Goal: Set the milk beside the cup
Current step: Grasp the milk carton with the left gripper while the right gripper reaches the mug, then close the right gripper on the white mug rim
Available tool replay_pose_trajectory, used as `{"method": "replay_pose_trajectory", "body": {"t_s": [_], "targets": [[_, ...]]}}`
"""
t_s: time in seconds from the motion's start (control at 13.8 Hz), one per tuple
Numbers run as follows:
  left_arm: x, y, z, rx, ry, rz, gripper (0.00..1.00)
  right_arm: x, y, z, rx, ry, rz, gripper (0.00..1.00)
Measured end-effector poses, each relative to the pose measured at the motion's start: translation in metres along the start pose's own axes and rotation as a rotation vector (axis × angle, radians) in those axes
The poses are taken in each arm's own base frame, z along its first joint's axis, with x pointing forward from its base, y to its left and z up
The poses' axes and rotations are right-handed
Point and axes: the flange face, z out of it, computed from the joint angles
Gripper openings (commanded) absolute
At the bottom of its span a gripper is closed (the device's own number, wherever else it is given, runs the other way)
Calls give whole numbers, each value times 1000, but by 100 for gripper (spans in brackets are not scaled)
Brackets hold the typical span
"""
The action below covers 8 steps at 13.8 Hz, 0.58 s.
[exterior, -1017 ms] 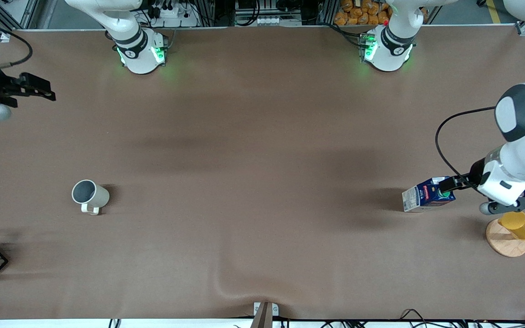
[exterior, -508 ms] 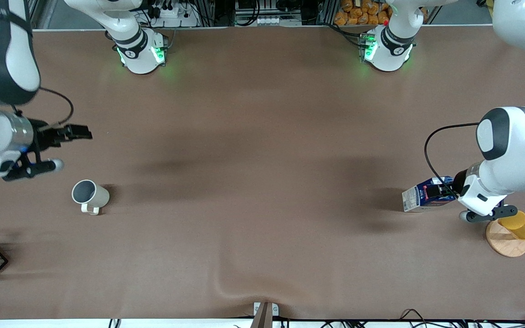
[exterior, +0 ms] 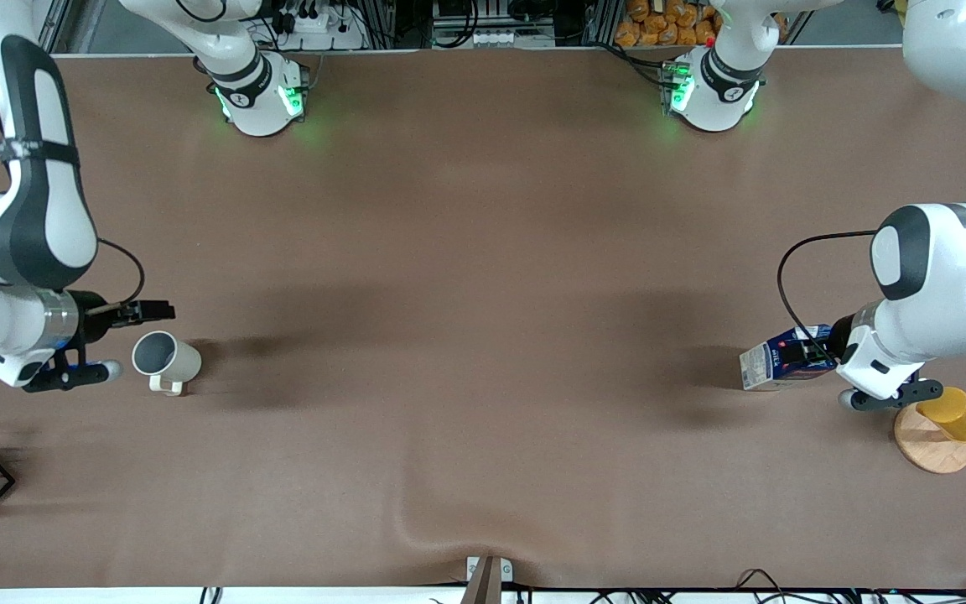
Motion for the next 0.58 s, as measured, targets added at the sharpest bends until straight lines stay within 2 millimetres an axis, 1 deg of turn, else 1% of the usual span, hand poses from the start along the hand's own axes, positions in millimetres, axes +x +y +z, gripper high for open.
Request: {"method": "replay_pose_trajectory", "body": {"t_s": [0.15, 0.29, 0.36, 0.44, 0.58], "targets": [[0, -2, 1, 0, -2, -2, 68, 7, 10, 11, -10, 5, -47, 100], [0, -5, 2, 0, -4, 9, 60, 23, 20, 18, -59, 67, -168, 100], [0, -6, 2, 0, -5, 10, 59, 31, 28, 26, -82, 90, -228, 100], [0, -7, 3, 0, -6, 12, 55, 36, 39, 33, -95, 103, -274, 100], [0, -6, 4, 1, -8, 13, 46, 39, 61, 45, -96, 104, -312, 100]]}}
